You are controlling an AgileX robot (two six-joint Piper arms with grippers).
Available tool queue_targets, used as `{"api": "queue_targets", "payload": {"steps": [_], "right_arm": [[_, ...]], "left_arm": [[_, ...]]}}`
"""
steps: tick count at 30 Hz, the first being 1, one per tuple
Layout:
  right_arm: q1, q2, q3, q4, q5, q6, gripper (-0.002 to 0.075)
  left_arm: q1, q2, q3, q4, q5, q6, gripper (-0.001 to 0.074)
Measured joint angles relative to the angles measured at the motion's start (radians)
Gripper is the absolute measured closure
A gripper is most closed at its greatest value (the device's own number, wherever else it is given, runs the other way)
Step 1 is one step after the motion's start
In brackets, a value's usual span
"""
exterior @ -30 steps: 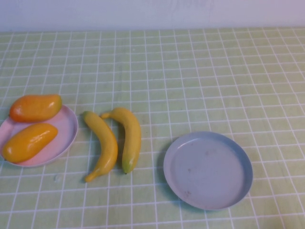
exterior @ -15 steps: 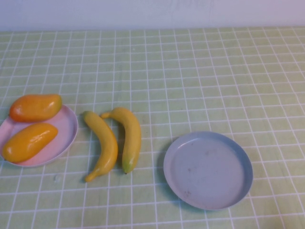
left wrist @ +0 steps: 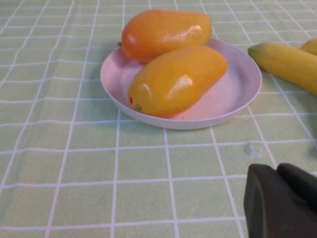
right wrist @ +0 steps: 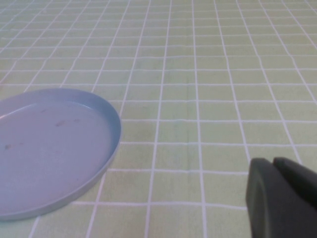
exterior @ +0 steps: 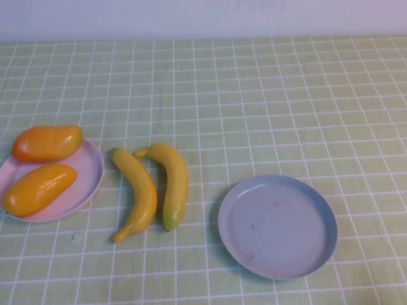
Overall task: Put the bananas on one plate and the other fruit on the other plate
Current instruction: Put another type of fruit in the right plate
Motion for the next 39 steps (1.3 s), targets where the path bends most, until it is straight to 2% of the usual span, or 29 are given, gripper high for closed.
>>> {"api": "queue_targets", "payload": {"steps": [7,13,17,20,23,27,35,39], "right_arm": [[0.0,0.0,0.0,0.024,-0.039,0.0,0.0743],[0.0,0.0,0.0,0.349,-0.186,0.0,0.0743],[0.0,0.0,0.0,0.501,-0.298,0.0,0.0743],[0.0,0.0,0.0,0.6,-0.316,0.0,0.0743],[0.0,0.003,-0.029,0.696,-0.19,0.0,0.0743],[0.0,0.1,-0.147,0.703,-0.018,0.0,0.0743],[0.0,0.54,-0.426,0.497,0.347,0.0,0.0743],[0.0,0.764,-0.547,0.416,0.46,0.0,0.0743]], "left_arm": [[0.0,0.0,0.0,0.0,0.0,0.0,0.0735],[0.0,0.0,0.0,0.0,0.0,0.002,0.0735],[0.0,0.0,0.0,0.0,0.0,0.002,0.0735],[0.0,0.0,0.0,0.0,0.0,0.002,0.0735],[0.0,0.0,0.0,0.0,0.0,0.002,0.0735],[0.0,0.0,0.0,0.0,0.0,0.002,0.0735],[0.0,0.0,0.0,0.0,0.0,0.002,0.0735],[0.0,0.0,0.0,0.0,0.0,0.002,0.0735]]}}
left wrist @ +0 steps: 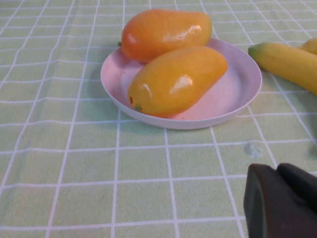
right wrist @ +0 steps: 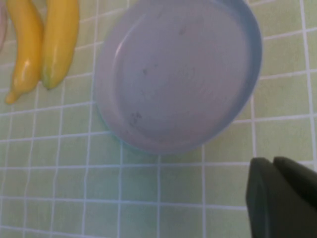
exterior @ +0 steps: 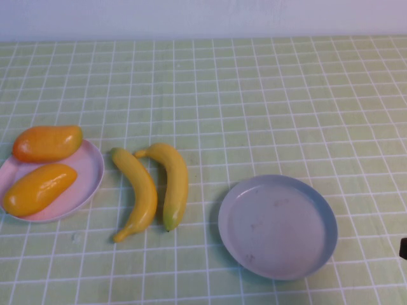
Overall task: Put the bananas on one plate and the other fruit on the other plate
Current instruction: Put another type of fruit in the right plate
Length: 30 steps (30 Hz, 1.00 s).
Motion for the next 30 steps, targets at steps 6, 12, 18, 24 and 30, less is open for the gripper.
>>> {"api": "queue_targets", "payload": {"steps": [6,12,18,24,30], "right_arm": [[0.044,0.265,-0.171,-0.095,0.034,-0.004,0.0743],[0.254,0.572,-0.415,-0.165,0.034,-0.002,0.0743],[0.43,0.84,-0.702,-0.22,0.056,0.0,0.0736],[0.541,1.076,-0.976,-0.245,0.112,0.0,0.0646],[0.582,1.255,-1.22,-0.257,0.138,0.041,0.0445]], "left_arm": [[0.0,0.0,0.0,0.0,0.0,0.0,0.0735],[0.0,0.0,0.0,0.0,0.0,0.0,0.0735],[0.0,0.0,0.0,0.0,0.0,0.0,0.0735],[0.0,0.0,0.0,0.0,0.0,0.0,0.0735],[0.0,0.0,0.0,0.0,0.0,0.0,0.0735]]}}
